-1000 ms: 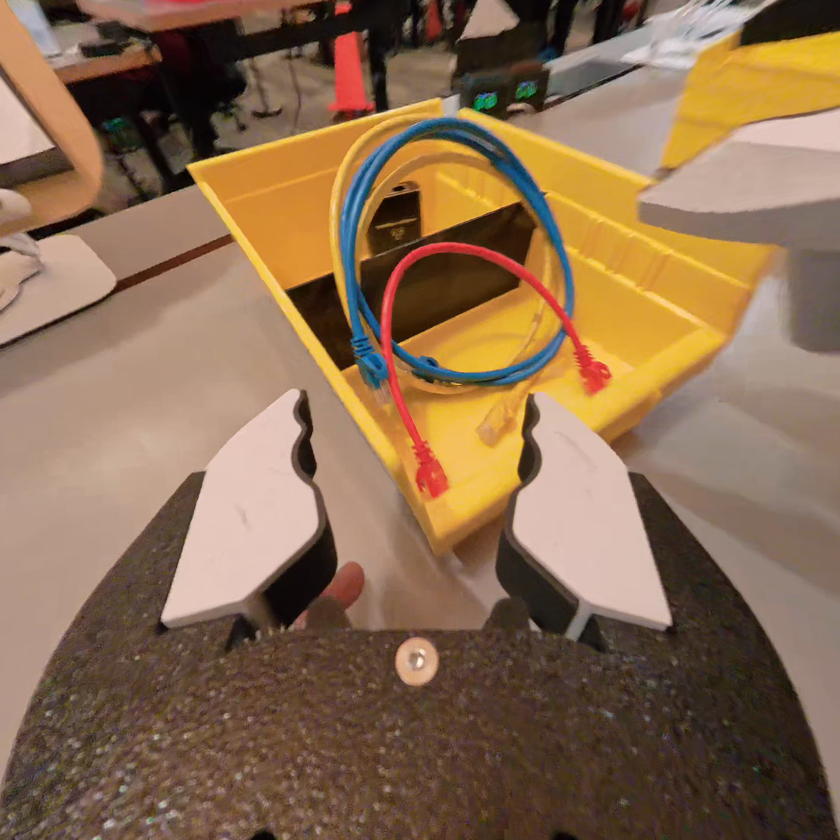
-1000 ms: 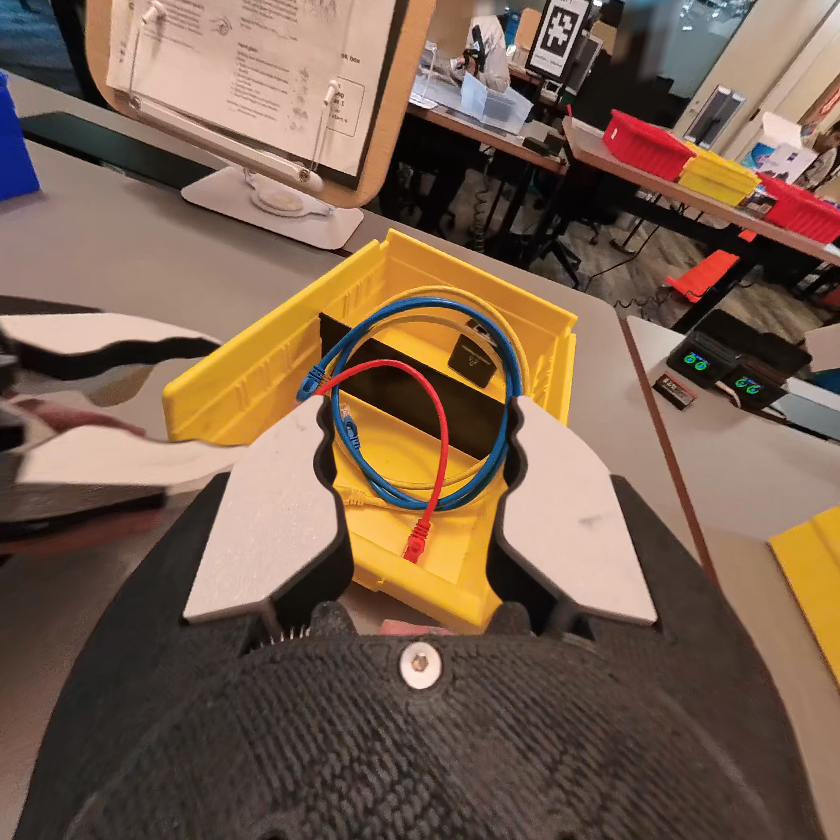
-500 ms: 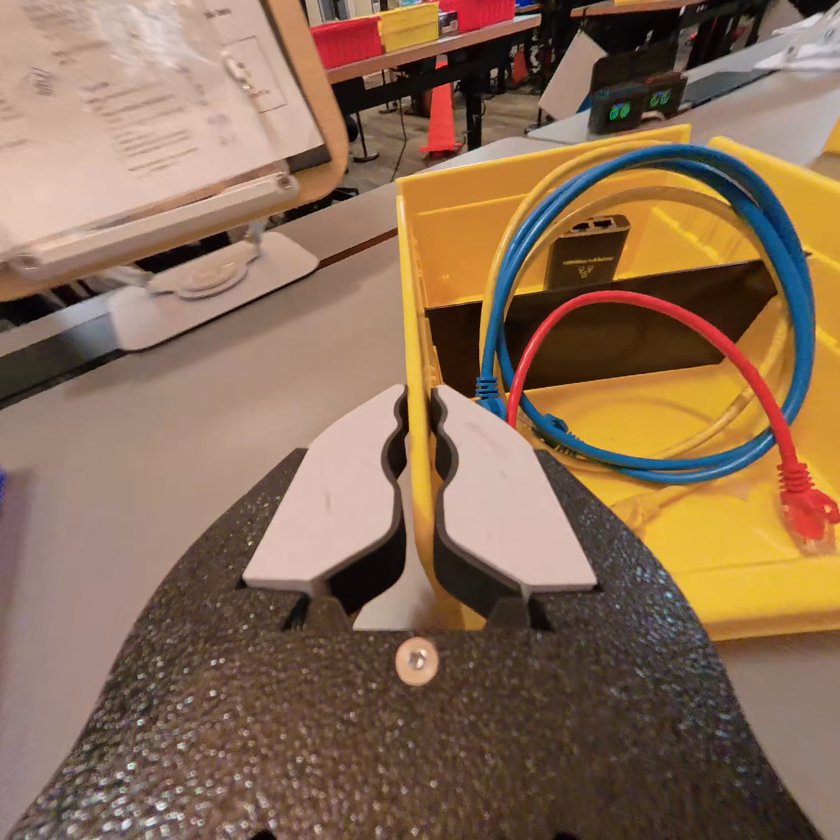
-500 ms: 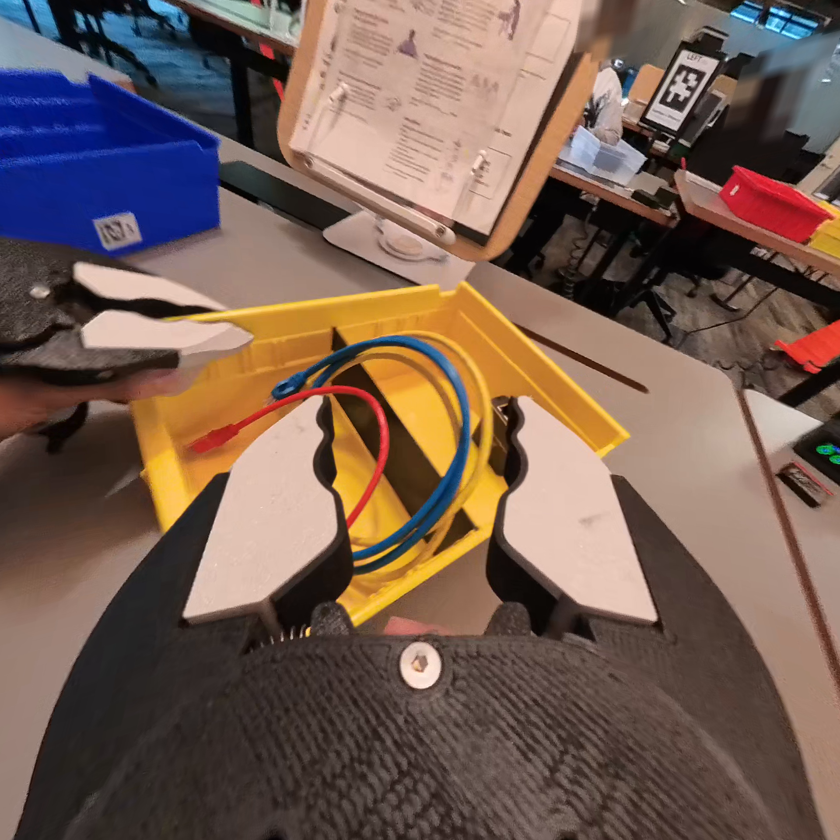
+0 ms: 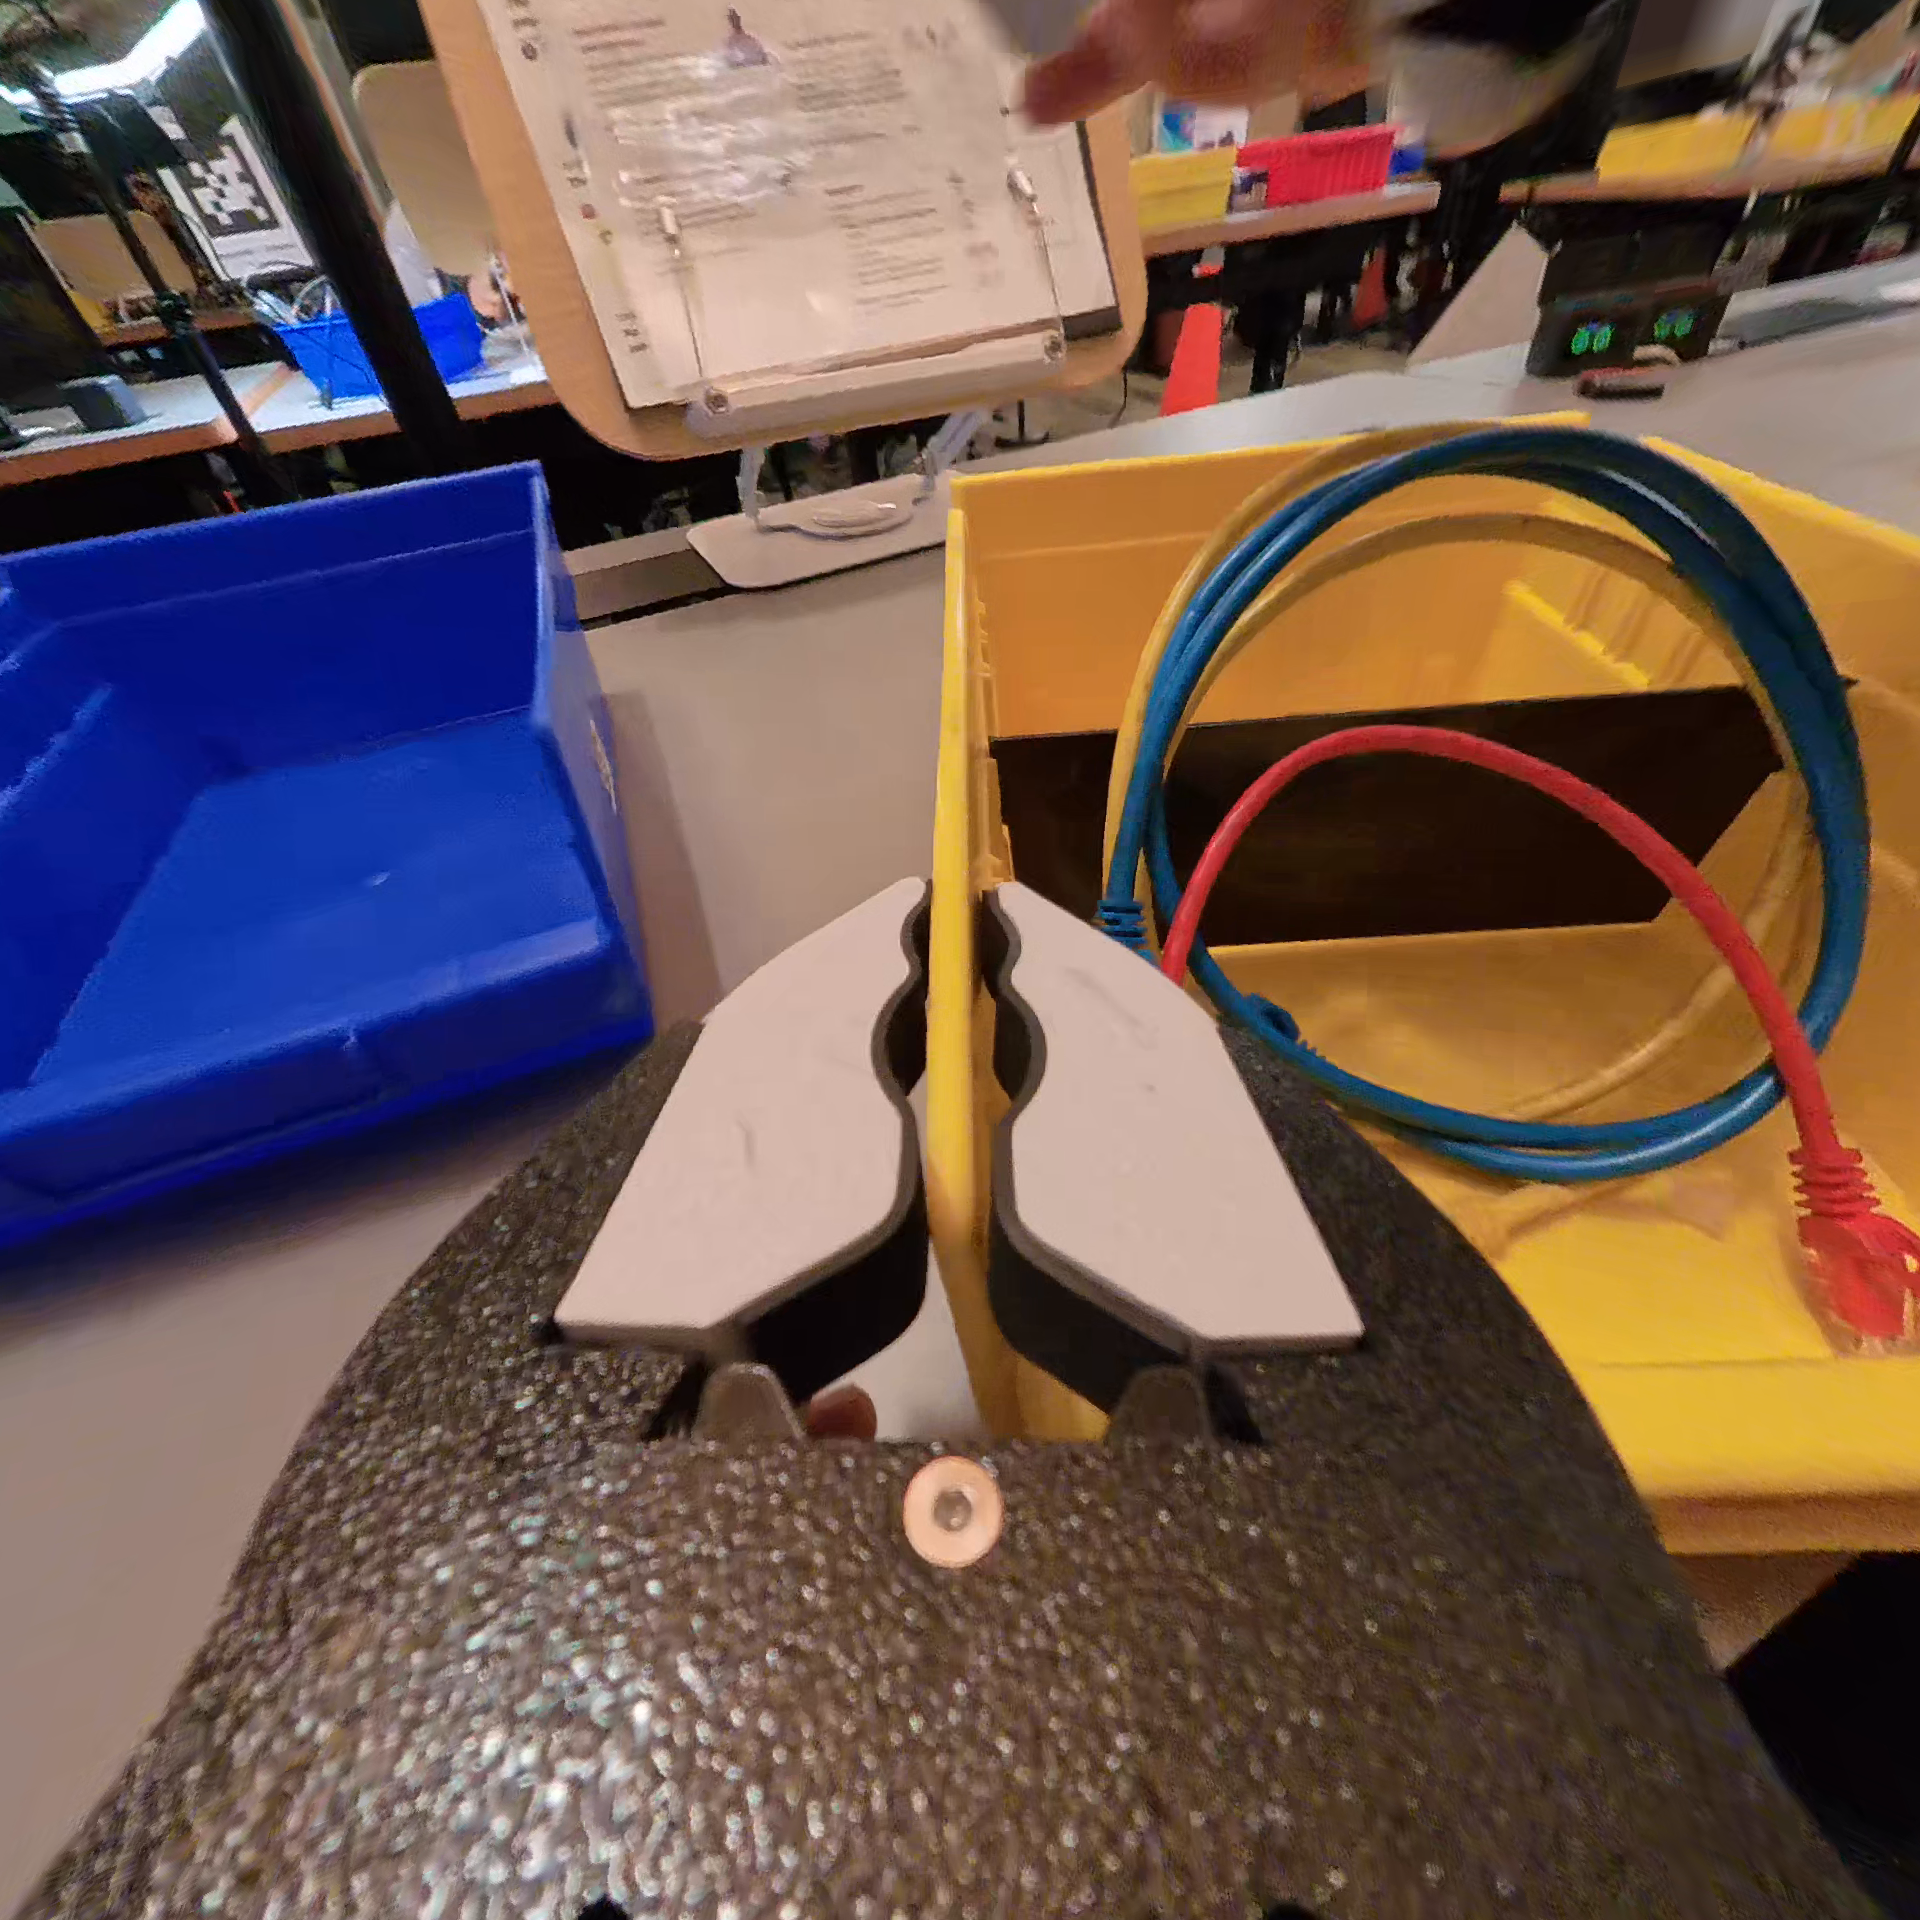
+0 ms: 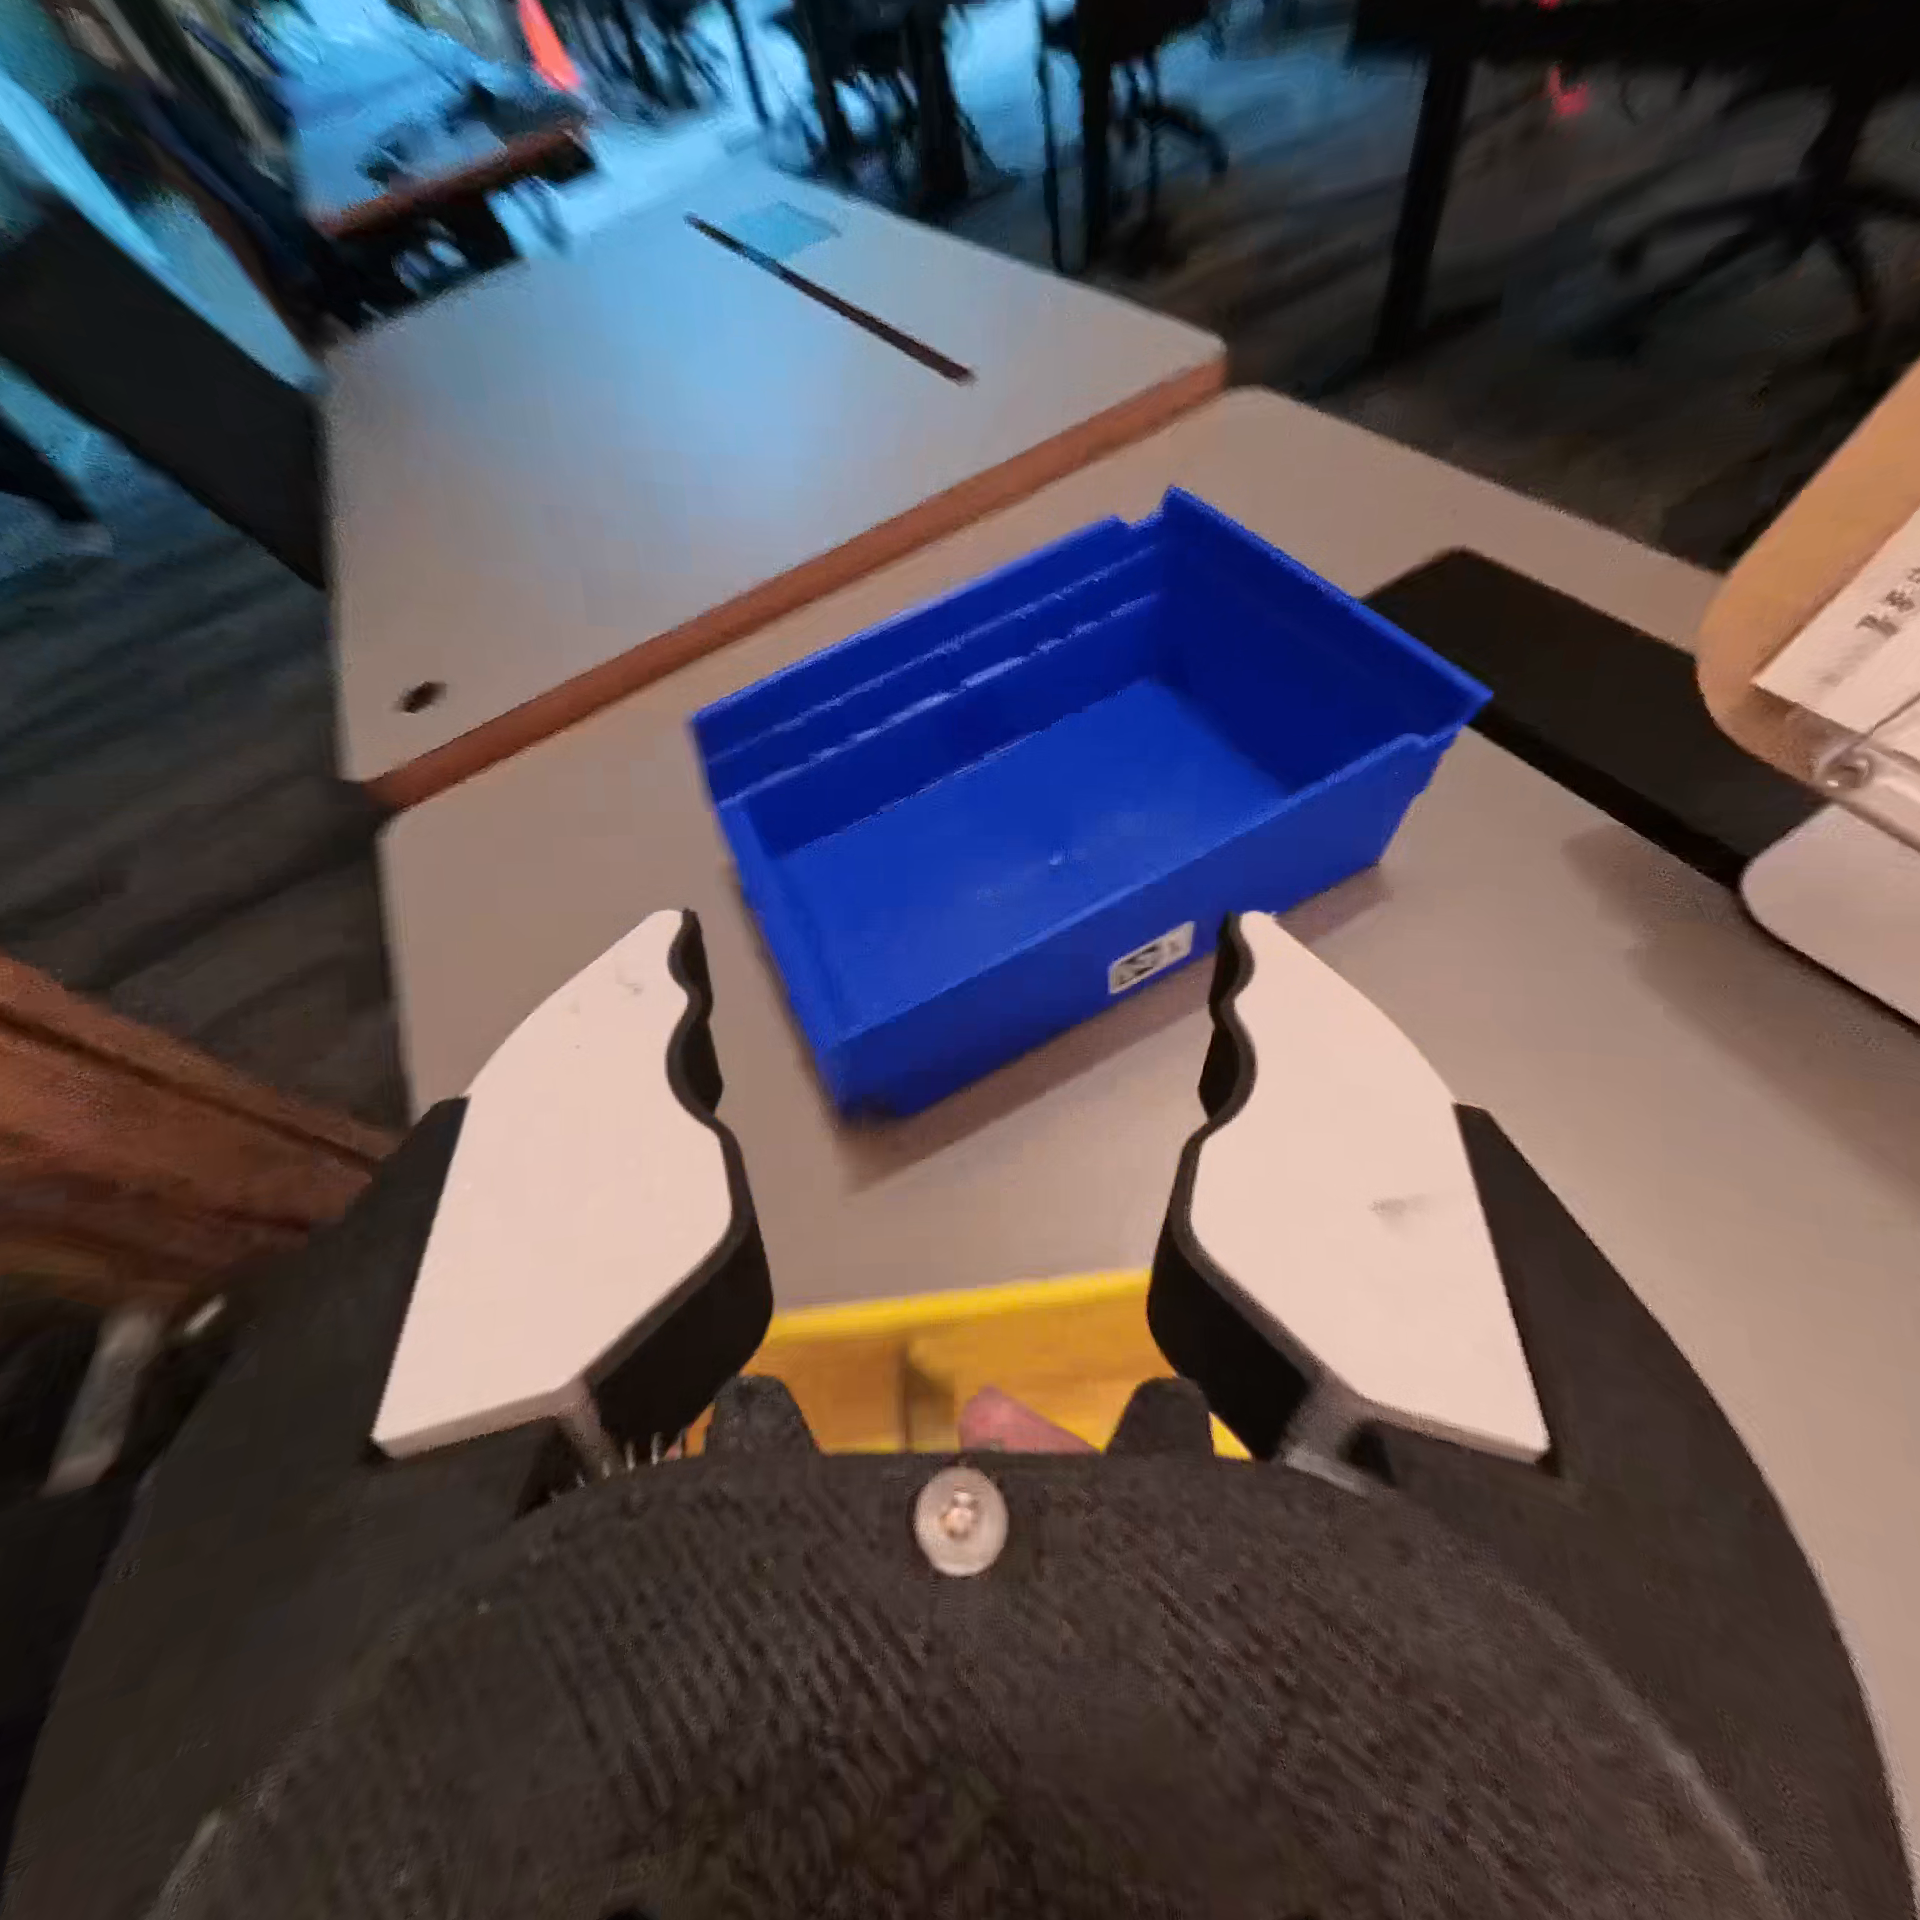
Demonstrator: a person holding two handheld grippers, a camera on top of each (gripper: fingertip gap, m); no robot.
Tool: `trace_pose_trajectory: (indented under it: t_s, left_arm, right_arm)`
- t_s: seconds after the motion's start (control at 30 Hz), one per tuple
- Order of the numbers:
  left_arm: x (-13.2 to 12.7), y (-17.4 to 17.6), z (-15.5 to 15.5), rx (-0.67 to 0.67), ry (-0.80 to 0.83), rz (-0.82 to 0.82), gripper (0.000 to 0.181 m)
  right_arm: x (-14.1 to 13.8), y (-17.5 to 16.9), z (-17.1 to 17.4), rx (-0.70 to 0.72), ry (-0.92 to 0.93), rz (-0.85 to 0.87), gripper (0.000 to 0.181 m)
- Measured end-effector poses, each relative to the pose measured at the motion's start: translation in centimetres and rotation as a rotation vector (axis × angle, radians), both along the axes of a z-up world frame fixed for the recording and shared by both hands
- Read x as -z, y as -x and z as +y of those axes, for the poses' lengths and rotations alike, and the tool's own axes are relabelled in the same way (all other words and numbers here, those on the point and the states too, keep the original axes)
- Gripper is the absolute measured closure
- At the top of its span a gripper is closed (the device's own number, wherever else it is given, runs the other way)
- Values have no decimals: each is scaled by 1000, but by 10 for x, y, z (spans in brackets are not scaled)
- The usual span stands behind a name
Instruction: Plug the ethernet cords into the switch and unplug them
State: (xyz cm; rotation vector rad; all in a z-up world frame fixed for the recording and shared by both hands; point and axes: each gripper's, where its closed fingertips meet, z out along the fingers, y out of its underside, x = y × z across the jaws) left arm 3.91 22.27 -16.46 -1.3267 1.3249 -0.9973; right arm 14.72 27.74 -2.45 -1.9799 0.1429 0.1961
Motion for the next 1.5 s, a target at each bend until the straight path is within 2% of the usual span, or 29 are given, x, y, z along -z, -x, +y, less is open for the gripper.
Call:
trace_pose_trajectory:
  t_s: [0.1,0.17,0.27,0.33,0.43,0.5,0.53,0.63,0.7,0.77,0.9,0.97,1.07,1.17,1.23,1.3,1.4,1.5]
  left_arm:
    - [0,1,2,8,-81,-3,173]
    - [0,3,4,-1,-96,-8,173]
    - [0,7,9,-7,-103,-9,173]
    - [0,9,14,-4,-94,-8,173]
    - [0,13,21,-8,-58,-7,173]
    - [0,15,24,-11,-62,-7,173]
    - [0,17,26,-14,-74,-7,173]
    - [0,21,33,-32,-104,-7,172]
    - [0,27,39,-53,-112,-6,172]
    - [0,33,47,-73,-109,-5,172]
    - [0,38,56,-71,-68,-5,173]
    - [0,40,60,-78,-37,-5,174]
    - [0,44,69,-104,-37,-4,174]
    - [0,49,81,-143,-17,-5,174]
    - [0,54,92,-180,3,-6,174]
    - [0,62,107,-230,3,-6,174]
    - [0,74,132,-317,15,-8,175]
    - [0,78,160,-389,27,-11,175]
  right_arm:
    - [50,-38,58,153,230,87,77]
    - [88,-48,77,236,385,206,87]
    - [121,-59,103,308,436,221,102]
    - [141,-60,116,339,477,237,104]
    - [179,-55,125,359,590,260,115]
    - [201,-49,127,367,665,286,137]
    - [206,-54,127,396,684,241,147]
    - [201,-51,136,385,693,227,148]
    - [184,-53,141,366,664,228,146]
    - [153,-61,141,288,639,166,147]
    - [61,-91,124,247,511,70,149]
    - [10,-112,104,261,390,96,148]
    - [-49,-148,50,278,282,90,149]
    - [-66,-186,-30,308,293,81,149]
    - [-58,-211,-91,349,308,92,148]
    - [-35,-230,-157,382,337,82,148]
    - [22,-244,-257,417,446,141,147]
    - [82,-251,-343,456,524,186,147]
